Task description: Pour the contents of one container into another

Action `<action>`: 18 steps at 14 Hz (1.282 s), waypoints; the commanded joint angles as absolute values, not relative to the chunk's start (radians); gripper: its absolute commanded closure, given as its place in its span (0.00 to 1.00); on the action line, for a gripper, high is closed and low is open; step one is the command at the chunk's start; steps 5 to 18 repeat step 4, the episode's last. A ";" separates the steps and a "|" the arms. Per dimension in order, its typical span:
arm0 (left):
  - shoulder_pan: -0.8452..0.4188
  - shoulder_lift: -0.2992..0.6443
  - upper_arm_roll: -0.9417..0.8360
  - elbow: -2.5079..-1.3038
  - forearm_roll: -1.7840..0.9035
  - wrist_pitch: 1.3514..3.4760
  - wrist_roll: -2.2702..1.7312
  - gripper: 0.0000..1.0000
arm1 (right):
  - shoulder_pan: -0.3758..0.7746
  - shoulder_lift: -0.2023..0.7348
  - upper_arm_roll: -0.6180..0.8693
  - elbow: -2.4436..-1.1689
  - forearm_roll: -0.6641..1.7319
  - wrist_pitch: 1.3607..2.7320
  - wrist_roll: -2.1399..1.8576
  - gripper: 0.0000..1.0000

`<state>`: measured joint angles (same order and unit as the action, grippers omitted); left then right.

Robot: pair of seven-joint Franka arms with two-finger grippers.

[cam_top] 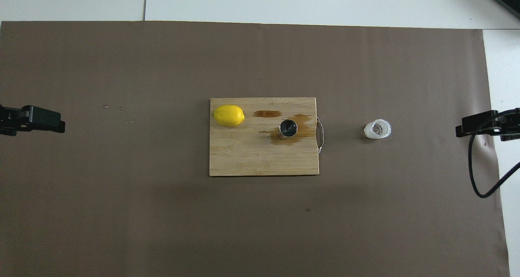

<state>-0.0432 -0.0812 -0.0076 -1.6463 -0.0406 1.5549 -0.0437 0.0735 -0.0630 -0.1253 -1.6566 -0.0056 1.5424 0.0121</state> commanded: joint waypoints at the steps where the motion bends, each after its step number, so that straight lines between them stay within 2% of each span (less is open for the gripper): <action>1: -0.037 -0.106 -0.008 -1.669 -0.052 1.549 -0.040 0.00 | 0.071 -0.052 -0.112 -1.638 -0.037 1.551 -0.009 0.00; 18: -0.037 -0.106 -0.008 -1.669 -0.052 1.549 -0.040 0.00 | 0.069 -0.055 -0.118 -1.638 -0.040 1.552 -0.009 0.00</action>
